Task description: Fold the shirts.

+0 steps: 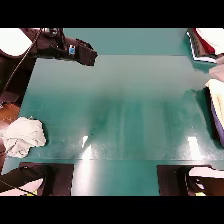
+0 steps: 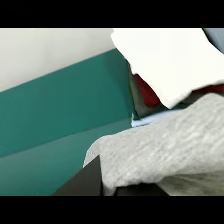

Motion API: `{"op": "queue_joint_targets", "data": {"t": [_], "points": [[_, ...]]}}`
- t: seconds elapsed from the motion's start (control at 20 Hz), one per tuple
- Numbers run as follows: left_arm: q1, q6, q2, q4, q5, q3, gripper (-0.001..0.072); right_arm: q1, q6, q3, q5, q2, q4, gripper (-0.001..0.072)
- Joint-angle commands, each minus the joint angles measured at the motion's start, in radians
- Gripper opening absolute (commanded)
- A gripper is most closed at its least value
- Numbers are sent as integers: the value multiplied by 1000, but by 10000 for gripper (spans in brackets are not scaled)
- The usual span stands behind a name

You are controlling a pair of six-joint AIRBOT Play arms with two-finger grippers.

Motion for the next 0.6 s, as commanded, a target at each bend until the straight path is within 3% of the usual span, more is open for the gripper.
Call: {"op": "queue_joint_targets", "data": {"t": [0.0, 0.15, 0.35, 0.4, 0.45, 0.5, 0.55], "points": [[0, 1, -1, 0, -18, 0, 22, -85, 0, -119, 50, 79, -96, 9], [0, 4, -1, 0, -24, 0, 23, -152, 0, -249, 135, 137, -265, 11], [0, 4, -1, 0, -24, 0, 22, -266, 1, -441, 186, 230, -383, 14], [0, 4, -1, 0, -23, 0, 22, -294, 1, -484, 190, 254, -422, 41], [0, 5, -1, 0, -23, 0, 22, -322, 1, -528, 187, 278, -457, 249], [0, 4, -1, 1, -23, 0, 23, -346, 1, -566, 182, 299, -472, 406], [0, 5, -1, 2, -23, 0, 22, -371, 1, -603, 176, 316, -485, 467]]}}
